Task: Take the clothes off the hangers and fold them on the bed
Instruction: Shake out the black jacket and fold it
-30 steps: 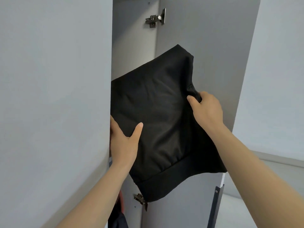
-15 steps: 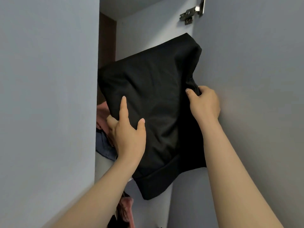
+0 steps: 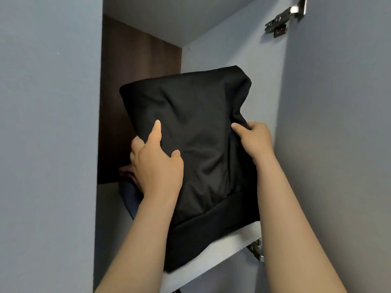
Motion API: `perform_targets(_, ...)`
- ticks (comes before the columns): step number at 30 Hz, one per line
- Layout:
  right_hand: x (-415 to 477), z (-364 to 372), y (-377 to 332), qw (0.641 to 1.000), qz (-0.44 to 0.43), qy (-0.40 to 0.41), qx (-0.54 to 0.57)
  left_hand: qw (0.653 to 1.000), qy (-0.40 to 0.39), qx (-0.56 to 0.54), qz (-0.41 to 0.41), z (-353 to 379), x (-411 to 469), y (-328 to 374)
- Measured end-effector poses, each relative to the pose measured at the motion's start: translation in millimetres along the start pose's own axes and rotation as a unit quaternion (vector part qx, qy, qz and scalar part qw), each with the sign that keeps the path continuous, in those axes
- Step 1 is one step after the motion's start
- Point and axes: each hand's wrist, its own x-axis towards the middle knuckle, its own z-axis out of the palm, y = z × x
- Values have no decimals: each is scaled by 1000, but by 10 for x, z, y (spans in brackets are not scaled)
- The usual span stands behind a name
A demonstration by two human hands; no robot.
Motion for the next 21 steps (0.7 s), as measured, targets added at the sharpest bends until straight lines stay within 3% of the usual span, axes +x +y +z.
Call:
perform_targets(9, 440, 369, 276, 991, 26, -118, 60, 997, -34, 8, -71, 176, 453, -263)
perform_targets(14, 788, 504, 273, 991, 36, -105, 73, 999, -35, -34, -14, 300, 809, -203)
perform_targets(17, 953, 698, 268, 997, 21, -70, -5, 999, -37, -4, -40, 465, 937, -205)
perform_targets(21, 814, 1116, 406, 981, -35, -134, -135, 984, -67, 131, -104, 569, 775, -366)
